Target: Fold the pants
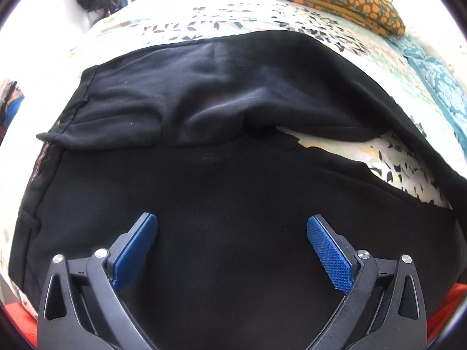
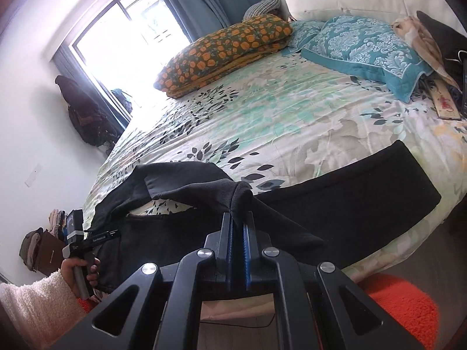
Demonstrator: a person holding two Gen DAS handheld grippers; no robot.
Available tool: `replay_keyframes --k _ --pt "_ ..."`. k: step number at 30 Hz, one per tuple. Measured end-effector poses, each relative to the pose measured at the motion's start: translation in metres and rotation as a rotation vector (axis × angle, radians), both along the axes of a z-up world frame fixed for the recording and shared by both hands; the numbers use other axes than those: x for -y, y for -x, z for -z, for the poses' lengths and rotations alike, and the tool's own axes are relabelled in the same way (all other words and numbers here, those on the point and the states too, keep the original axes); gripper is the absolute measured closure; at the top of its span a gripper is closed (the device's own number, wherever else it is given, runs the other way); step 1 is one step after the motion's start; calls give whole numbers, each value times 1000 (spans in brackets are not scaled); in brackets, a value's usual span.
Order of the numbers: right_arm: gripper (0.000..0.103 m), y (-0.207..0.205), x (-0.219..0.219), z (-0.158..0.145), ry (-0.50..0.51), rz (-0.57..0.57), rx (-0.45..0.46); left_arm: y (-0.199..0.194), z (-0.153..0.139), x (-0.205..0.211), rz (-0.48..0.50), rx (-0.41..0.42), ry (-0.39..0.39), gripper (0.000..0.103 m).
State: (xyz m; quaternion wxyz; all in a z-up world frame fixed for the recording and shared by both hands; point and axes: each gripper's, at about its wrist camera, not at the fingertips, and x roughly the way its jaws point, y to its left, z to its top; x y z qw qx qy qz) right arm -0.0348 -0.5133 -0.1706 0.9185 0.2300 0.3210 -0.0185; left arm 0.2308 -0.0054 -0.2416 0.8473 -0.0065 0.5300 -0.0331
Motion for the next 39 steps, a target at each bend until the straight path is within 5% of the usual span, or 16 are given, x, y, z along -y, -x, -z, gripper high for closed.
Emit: replay_keyframes --k 5,11,16,21,23,24,25,30,36,39 --pt "96 2 12 9 -21 27 -15 -32 -25 -1 -12 -30 162 1" --pt "96 6 22 17 -39 56 -13 -121 -61 16 -61 -31 344 1" --pt "96 7 27 18 -47 80 -7 -194 -35 31 -156 -183 396 1" --pt "96 13 32 15 -30 92 -12 -223 -6 43 -234 -224 384 2" --pt "96 17 36 14 -26 102 -16 -227 0 42 -253 -220 398 23" --pt "96 18 39 14 -31 106 -18 -229 5 39 -261 -229 412 78" --pt "96 17 43 14 -46 110 -23 -228 11 37 -269 -264 434 96" --pt "96 -12 68 11 -73 112 -40 -218 -19 23 -254 -194 531 98" --pt "96 -55 83 -56 138 28 119 -131 -115 -6 -114 52 551 97" --pt "97 -49 79 -51 297 -47 84 -58 -112 -30 -86 94 525 96"
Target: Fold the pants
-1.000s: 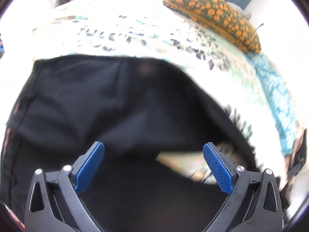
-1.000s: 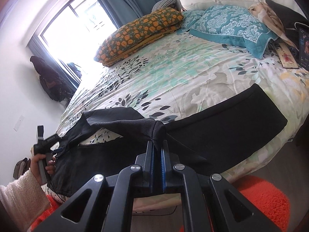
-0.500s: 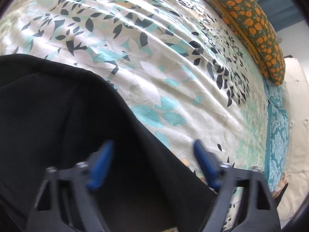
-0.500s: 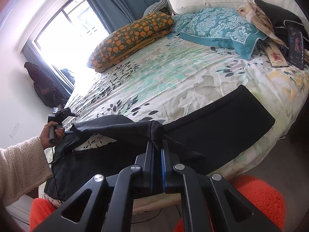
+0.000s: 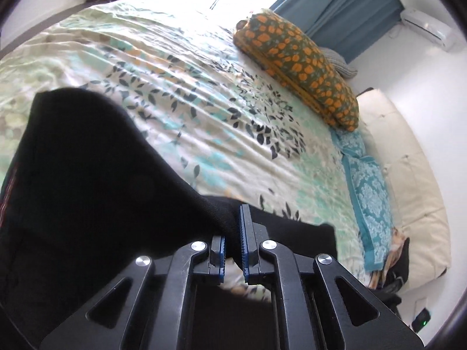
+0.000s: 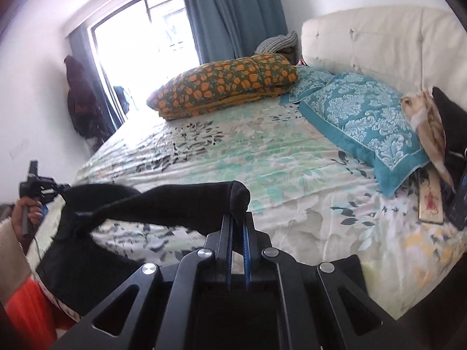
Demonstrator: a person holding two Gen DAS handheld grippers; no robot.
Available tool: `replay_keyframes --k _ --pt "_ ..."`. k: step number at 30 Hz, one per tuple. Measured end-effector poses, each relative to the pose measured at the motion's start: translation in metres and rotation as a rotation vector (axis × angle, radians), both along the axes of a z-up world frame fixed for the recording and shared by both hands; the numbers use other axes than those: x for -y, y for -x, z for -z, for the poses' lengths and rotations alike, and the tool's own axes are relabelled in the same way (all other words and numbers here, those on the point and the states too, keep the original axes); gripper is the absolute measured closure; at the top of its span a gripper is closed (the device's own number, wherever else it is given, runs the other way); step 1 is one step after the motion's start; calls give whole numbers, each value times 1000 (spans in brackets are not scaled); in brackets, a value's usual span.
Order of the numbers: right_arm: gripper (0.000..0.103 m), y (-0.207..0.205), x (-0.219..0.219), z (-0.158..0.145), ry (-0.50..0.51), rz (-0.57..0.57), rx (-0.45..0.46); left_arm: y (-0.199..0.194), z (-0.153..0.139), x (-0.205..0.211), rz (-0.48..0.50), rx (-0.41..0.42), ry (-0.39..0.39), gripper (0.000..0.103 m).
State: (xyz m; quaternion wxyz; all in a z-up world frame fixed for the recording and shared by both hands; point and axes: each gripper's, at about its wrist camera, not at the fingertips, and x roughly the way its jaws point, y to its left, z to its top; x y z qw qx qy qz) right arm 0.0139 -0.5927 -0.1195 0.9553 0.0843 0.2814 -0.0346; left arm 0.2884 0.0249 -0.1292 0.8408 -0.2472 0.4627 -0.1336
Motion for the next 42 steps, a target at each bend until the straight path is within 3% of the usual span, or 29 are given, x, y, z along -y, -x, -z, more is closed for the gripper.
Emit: replay_keyframes --k 1,3,5,7,8,9,11,13,17,24,26,34,38,42 --pt "96 0 1 12 28 -17 -52 21 12 -5 1 -13 -25 96" --pt "95 -5 8 51 50 -41 -257 55 44 -10 -2 -80 -76 96" --pt "88 -4 15 92 49 -29 -454 75 77 -18 -36 -159 -68 96" --pt "88 5 24 117 -4 -6 -572 89 92 -28 -82 -187 -23 96" --pt "88 13 29 120 -32 12 -588 93 93 -31 -92 -179 -7 96" --pt "86 23 35 119 -52 32 -576 94 90 -31 -91 -168 -4 96" --pt "67 38 44 107 -118 67 -525 92 83 -27 -68 -136 -24 96" --pt "59 44 53 99 -212 94 -477 89 77 -22 -50 -110 -35 96" --pt "59 22 59 110 -465 122 -479 83 78 -18 -55 -105 -28 96" --pt "62 -12 51 157 -615 157 -661 87 84 -27 -55 -114 -6 96" --pt "87 -13 51 150 -590 155 -633 88 82 -27 -53 -103 -11 97" --pt "89 -10 34 66 -270 103 -440 126 42 -10 23 -6 -56 99" --pt "89 -2 53 79 -182 171 -474 162 53 10 88 -52 -76 99" --pt "89 16 88 108 -202 263 -510 173 80 32 150 -137 -100 99"
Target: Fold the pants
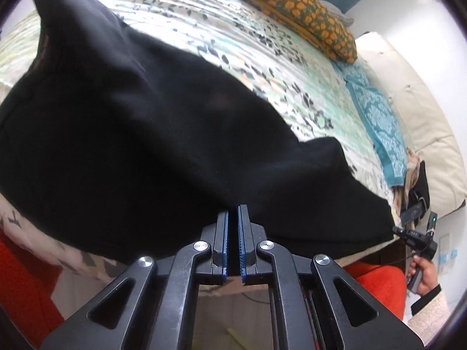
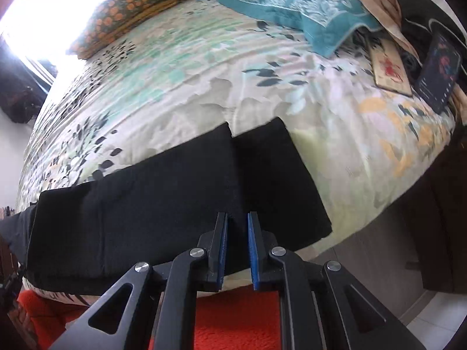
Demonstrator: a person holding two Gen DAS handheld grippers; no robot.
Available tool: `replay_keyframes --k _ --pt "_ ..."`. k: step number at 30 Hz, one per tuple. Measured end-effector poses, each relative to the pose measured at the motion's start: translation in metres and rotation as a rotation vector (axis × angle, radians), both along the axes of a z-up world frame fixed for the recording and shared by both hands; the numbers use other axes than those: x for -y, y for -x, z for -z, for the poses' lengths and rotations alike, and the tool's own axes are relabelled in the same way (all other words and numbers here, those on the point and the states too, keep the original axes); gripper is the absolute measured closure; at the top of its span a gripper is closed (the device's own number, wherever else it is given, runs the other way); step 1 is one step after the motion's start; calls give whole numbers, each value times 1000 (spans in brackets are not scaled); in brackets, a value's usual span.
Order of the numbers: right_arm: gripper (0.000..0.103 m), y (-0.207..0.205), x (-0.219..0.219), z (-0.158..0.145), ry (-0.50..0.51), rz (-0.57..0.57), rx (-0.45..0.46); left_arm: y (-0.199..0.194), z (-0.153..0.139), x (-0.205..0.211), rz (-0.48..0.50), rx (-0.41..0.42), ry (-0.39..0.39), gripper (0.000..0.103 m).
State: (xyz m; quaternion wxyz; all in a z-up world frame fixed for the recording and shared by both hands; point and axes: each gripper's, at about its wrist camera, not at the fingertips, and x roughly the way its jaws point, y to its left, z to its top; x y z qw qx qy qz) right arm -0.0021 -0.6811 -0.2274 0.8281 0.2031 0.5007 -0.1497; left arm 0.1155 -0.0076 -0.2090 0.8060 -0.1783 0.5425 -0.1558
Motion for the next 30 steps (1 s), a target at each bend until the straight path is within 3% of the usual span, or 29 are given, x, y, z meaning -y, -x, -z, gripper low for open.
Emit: replay_keyframes --k 9,21,25,27,28,29,30 --pt "89 23 33 10 52 97 3 9 6 36 107 -14 -53 99" --pt "89 24 37 19 58 123 -38 24 19 40 96 -76 -71 99" --pt "89 23 40 23 48 142 -48 29 14 23 83 -74 -75 99" --pt "81 25 40 24 53 153 -45 34 9 13 56 -65 -92 97" --pt "66 26 39 23 52 153 -41 37 6 7 38 -53 -98 92" --pt "43 29 38 21 58 158 -43 38 2 -1 17 -35 -102 89" --pt "36 32 35 17 81 165 -41 38 -4 -10 -12 -9 -107 82"
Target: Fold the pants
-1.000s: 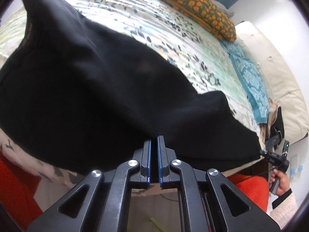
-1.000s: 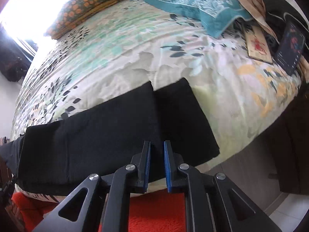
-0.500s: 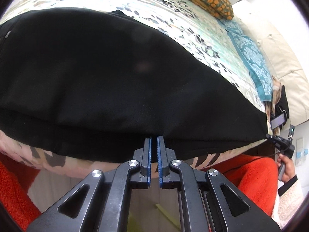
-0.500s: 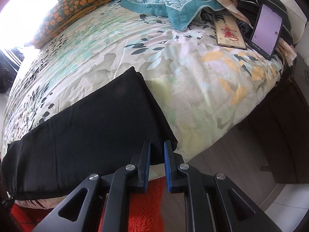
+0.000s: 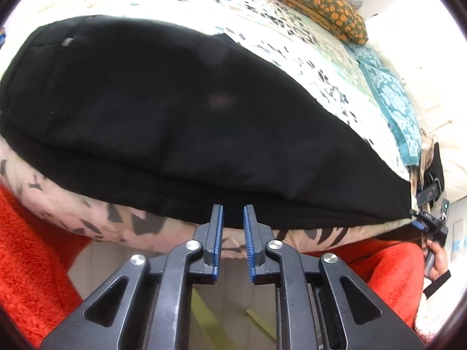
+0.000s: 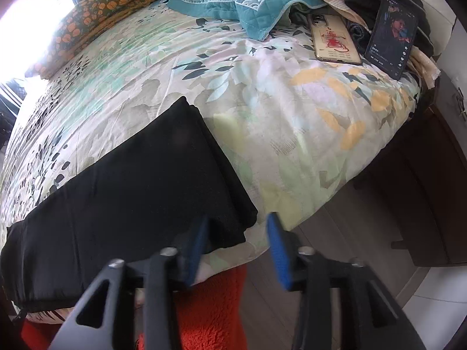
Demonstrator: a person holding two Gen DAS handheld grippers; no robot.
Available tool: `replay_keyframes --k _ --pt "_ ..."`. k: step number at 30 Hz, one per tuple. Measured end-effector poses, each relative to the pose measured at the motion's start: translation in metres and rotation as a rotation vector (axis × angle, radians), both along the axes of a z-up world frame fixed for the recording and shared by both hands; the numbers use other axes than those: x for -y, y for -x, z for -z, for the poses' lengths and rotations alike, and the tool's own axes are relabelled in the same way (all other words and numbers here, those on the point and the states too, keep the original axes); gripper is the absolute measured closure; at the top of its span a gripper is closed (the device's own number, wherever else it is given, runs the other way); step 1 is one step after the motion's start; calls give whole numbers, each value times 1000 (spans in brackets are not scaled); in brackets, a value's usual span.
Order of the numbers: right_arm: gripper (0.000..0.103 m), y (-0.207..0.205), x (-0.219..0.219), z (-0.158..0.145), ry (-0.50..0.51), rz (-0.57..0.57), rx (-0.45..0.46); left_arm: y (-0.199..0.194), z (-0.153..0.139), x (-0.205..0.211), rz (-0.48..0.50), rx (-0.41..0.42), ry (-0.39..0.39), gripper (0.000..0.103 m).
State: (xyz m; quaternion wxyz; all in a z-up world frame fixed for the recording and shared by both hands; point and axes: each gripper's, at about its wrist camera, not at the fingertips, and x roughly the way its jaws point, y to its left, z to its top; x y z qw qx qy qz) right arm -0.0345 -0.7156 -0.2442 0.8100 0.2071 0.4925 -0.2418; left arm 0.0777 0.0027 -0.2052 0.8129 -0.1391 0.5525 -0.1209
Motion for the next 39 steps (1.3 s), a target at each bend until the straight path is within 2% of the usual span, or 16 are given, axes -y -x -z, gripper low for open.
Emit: replay_keyframes --k 3,5,8,10,12,13,16,19,23,27,28,29,30,33,34,39 --pt "35 7 -29 -31 145 -45 30 -18 -19 -29 -93 108 -57 66" --pt "35 1 -66 -54 191 -138 67 -33 -29 -53 -182 144 -121 66" --pt "35 -19 -141 -73 92 -338 129 -34 -40 -100 -332 176 -60 62" --pt "35 -32 -205 -69 -74 -508 177 -31 -42 -129 -395 184 -33 40" --pt "35 -41 -270 -58 -193 -656 213 -31 -42 -160 -464 172 -8 28" --pt "35 -46 -305 -49 -206 -733 209 -33 -40 -175 -491 158 16 27" --pt "35 -54 -411 -20 -129 -983 177 -39 -29 -217 -559 104 46 27" --pt "35 -53 -487 -3 -41 -1193 192 -45 -14 -243 -593 36 57 27" --pt "44 -53 -543 7 67 -1374 181 -55 2 -249 -588 16 67 27" --pt "53 -71 -567 17 211 -1424 151 -70 11 -243 -518 -7 61 27" --pt "61 -76 -572 20 251 -1441 140 -73 14 -241 -503 -16 58 28" --pt "81 -79 -578 25 298 -1457 122 -73 16 -243 -489 -20 58 32" --pt "89 -83 -582 29 338 -1472 98 -74 16 -242 -473 -20 55 46" --pt "94 -85 -584 24 362 -1471 94 -74 7 -239 -423 14 17 84" --pt "94 -84 -581 17 341 -1454 112 -71 0 -239 -402 23 28 90" --pt "94 -80 -560 -18 200 -1391 157 -52 -13 -237 -326 -10 0 91"
